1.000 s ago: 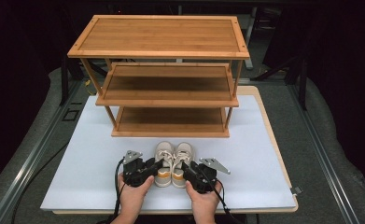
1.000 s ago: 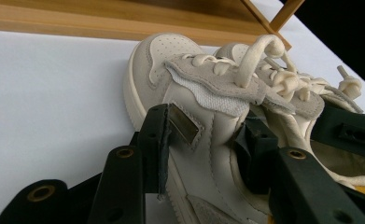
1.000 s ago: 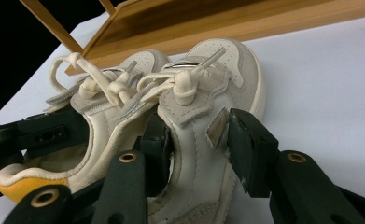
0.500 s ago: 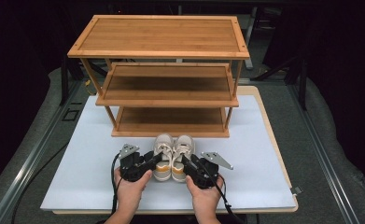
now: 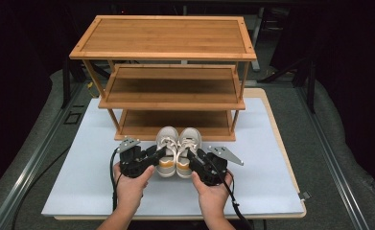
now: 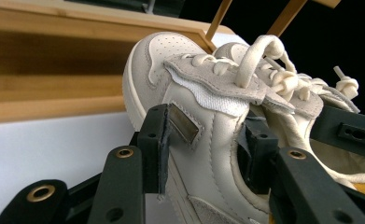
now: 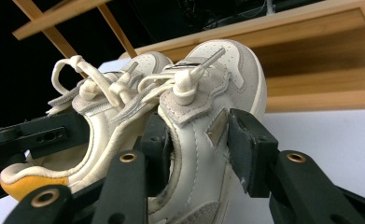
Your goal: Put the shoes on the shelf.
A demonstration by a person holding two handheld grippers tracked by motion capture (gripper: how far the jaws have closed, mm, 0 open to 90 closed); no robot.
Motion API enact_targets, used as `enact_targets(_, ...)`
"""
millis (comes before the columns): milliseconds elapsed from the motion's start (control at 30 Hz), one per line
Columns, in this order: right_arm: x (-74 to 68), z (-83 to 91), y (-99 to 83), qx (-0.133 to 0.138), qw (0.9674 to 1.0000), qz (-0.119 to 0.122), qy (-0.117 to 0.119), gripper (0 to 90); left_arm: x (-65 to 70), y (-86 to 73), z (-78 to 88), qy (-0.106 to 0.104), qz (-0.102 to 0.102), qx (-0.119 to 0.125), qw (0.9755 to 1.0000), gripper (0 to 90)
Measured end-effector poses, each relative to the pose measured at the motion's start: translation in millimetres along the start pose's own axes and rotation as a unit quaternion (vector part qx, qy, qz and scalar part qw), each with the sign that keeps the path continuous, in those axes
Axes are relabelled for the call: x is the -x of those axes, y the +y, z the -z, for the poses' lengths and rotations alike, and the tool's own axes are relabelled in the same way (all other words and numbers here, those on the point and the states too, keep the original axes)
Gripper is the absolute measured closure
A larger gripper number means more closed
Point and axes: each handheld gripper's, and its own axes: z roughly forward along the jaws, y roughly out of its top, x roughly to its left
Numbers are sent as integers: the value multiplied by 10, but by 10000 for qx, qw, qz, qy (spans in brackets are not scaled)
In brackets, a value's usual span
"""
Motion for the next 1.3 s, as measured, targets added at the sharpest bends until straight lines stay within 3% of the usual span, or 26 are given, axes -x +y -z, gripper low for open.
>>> enact_targets(400,-139,78,287,3,9999,146,15,603,59,264,131,8,-19,85,10000,595)
enact_targets(467,-154,97,325,-92,9998,173,44,603,71,303,156,15,-30,95,9999,595)
enact_targets(733,-235,142,473,88,9998,196,50,603,135,464,240,33,-143,162,9998,594)
enact_targets(1067,-307,194,628,-7,9994,313,120,602,144,562,294,-25,-116,220,9997,595)
enact_targets(1100,-319,191,630,59,9995,322,16,602,146,569,296,-33,-109,228,9997,595)
enact_targets(1300,-333,199,665,126,9993,338,79,603,166,620,318,-15,-163,253,9995,594)
